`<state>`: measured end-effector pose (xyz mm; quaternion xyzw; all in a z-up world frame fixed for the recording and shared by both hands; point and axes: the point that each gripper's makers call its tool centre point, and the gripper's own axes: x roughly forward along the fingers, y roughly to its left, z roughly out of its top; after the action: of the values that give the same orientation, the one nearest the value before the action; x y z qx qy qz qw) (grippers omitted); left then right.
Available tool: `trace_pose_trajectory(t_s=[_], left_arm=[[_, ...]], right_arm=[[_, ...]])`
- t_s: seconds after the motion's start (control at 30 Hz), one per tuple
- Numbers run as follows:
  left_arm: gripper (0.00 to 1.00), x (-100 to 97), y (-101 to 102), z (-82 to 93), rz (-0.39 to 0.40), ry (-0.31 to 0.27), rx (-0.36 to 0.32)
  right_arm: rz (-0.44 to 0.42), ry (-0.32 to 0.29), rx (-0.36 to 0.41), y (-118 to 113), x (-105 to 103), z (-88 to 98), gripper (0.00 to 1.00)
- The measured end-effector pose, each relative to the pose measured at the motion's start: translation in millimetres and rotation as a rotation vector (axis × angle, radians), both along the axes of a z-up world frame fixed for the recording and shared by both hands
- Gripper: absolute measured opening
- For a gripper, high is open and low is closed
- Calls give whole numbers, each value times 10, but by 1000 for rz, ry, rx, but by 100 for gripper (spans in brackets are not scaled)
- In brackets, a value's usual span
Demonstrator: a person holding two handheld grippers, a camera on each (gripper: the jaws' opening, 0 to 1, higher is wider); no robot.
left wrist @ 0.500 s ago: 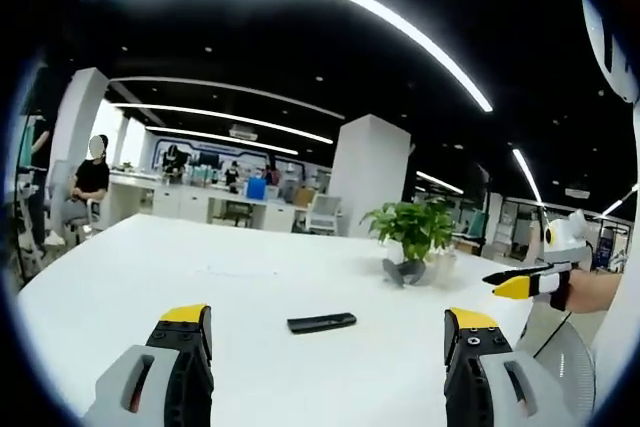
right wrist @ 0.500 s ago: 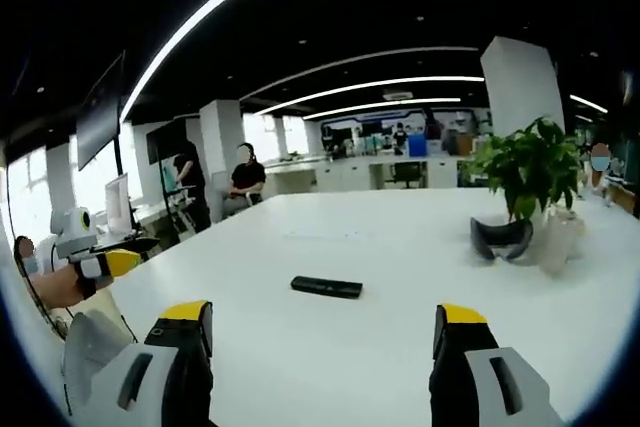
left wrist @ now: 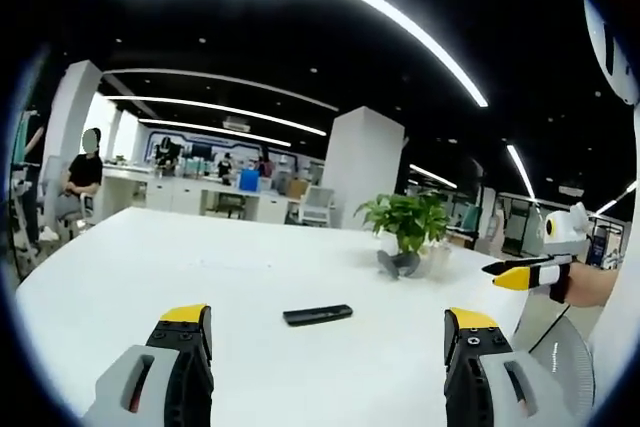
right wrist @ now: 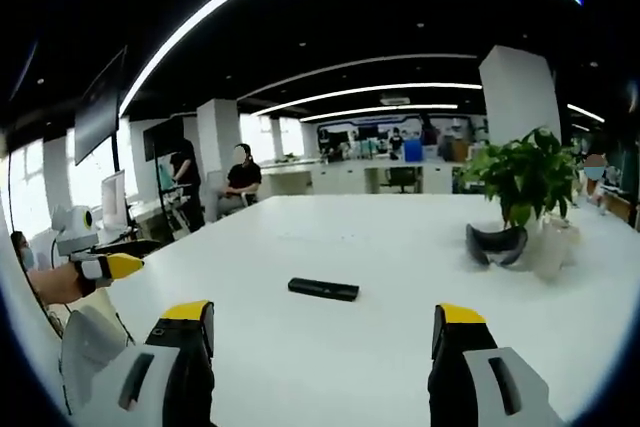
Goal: Press the specified remote control buttons in sequence, fully releasing each button before pressing the next.
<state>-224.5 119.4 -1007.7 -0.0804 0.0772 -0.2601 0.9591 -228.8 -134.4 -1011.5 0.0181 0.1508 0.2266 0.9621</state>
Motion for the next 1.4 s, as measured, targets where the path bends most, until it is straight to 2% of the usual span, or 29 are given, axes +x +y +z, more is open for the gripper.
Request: trace_pose_trajectory(t_s=[0.17, 0.37, 0.73, 1.4], left_arm=[[100, -1, -11, -48, -6, 17, 15], [100, -8, -32, -73, -6, 36, 22], [100, 13, -123, -165, -48, 76, 39], [100, 71, -197, -176, -95, 93, 52]], right_arm=[[9, 33, -11, -12, -3, -105, 89], [38, 44, -22, 15, 32, -126, 89], [34, 74, -17, -6, 44, -212, 88], [-2, 55, 5, -57, 70, -166, 86]])
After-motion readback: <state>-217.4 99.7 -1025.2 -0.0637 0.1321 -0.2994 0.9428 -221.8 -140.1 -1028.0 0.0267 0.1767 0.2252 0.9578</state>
